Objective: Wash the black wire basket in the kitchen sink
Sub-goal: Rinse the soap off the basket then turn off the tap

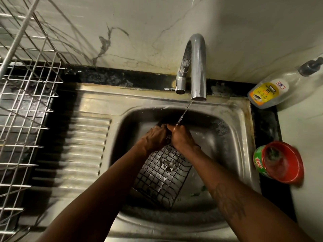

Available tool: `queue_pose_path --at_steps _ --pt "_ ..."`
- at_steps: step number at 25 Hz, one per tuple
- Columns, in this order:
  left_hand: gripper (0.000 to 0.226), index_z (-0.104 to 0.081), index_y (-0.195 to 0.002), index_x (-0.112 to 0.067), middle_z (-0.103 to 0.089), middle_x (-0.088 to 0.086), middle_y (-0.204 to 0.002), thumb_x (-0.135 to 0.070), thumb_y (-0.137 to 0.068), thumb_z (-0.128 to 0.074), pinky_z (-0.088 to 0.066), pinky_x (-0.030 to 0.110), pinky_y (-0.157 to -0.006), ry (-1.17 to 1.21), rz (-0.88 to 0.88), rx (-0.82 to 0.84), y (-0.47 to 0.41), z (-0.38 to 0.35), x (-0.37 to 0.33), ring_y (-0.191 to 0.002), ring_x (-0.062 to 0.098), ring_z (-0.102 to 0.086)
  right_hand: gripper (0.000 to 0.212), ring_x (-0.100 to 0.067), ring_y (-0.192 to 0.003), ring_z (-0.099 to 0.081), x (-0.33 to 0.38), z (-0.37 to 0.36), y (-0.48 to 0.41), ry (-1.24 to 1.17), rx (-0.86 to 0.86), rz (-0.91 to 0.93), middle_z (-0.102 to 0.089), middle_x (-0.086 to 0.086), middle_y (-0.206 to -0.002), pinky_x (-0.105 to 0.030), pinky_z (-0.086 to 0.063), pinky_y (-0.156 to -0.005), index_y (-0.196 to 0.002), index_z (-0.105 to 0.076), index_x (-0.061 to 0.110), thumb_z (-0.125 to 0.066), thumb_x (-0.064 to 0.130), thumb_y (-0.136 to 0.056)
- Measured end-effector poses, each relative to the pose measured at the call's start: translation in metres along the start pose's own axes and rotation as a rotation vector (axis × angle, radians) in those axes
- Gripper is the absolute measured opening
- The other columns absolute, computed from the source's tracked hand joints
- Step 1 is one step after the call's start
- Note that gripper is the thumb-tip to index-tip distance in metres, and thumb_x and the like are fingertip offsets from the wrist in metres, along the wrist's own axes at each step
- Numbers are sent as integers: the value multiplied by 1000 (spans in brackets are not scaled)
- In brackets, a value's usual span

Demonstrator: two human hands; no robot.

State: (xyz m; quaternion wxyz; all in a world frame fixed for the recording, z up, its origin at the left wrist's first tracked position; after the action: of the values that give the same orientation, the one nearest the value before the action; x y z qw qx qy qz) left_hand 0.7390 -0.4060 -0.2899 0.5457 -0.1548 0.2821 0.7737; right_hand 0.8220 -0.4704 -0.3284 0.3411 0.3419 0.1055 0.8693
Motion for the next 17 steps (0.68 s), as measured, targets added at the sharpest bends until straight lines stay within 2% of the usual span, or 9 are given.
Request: queue_pose_path --at_steps 2,4,6,7,9,12,14,15,17 --pt "17 -65 -111 -5 -66 5 -92 -7 -97 -55 -36 12 -57 38 43 11 1 -3 3 -78 23 -64 26 -16 -80 -66 1 2 2 -5 45 78 -73 2 -94 -33 -56 -74 -110 -72 32 -46 30 -104" --pt "10 -59 -89 -12 -55 -6 -74 -8 -96 -54 -37 12 -49 66 226 49 1 -12 21 -70 20 -56 40 -17 -83 -68 -7 9 3 100 123 152 -74 -1 -113 -34 -58 -75 -132 -63 37 -50 15 -102" --pt "26 -49 -72 -15 -51 -3 -68 -12 -97 -55 -34 17 -50 139 393 64 -1 -18 33 -60 18 -51 52 -18 -88 -69 -28 23 4 178 106 77 -70 1 -126 -28 -56 -72 -142 -54 36 -50 7 -100" --pt "29 -48 -69 -17 -55 1 -69 -13 -97 -56 -34 19 -49 171 434 75 -3 -17 33 -57 15 -50 53 -18 -97 -70 -35 29 5 213 58 51 -69 4 -130 -27 -56 -77 -143 -54 37 -50 7 -99" --pt "26 -56 -71 -12 -67 10 -79 -14 -97 -56 -39 21 -49 176 474 100 -7 -10 26 -57 16 -55 48 -19 -110 -68 -28 27 5 217 -16 64 -68 7 -131 -33 -57 -90 -139 -58 39 -52 12 -100" --pt "18 -65 -100 -8 -73 11 -95 -17 -104 -51 -54 26 -63 212 492 168 -10 -11 14 -75 24 -69 27 -15 -94 -68 -1 11 4 137 50 151 -73 11 -113 -34 -57 -84 -122 -68 45 -49 36 -105" --pt "17 -62 -100 -7 -68 7 -82 -17 -106 -49 -54 21 -52 289 592 195 -2 -17 21 -65 20 -68 33 -15 -90 -66 -7 11 -2 195 61 152 -72 9 -119 -30 -55 -77 -126 -66 43 -50 25 -105" --pt "17 -60 -96 -6 -67 7 -77 -16 -105 -49 -52 21 -45 346 661 176 2 -20 28 -58 19 -68 41 -15 -92 -67 -17 14 -4 210 62 91 -70 6 -125 -30 -57 -77 -130 -64 41 -52 14 -102" --pt "18 -58 -90 -6 -69 12 -77 -16 -103 -49 -53 24 -43 443 746 126 9 -20 35 -54 22 -71 46 -13 -85 -65 -37 20 -4 190 41 -45 -70 4 -118 -31 -58 -69 -128 -66 35 -56 3 -96"
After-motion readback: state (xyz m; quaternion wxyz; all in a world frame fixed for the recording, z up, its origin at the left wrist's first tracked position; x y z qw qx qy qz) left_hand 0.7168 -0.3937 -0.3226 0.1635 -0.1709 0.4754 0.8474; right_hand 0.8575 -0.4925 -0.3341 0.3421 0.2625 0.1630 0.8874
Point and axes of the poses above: each hand's wrist, its own y-axis away from the middle knuckle, its own z-axis out of the back of the hand, x = y × z, the point moved 6 cm from there along -y, towards the middle knuckle
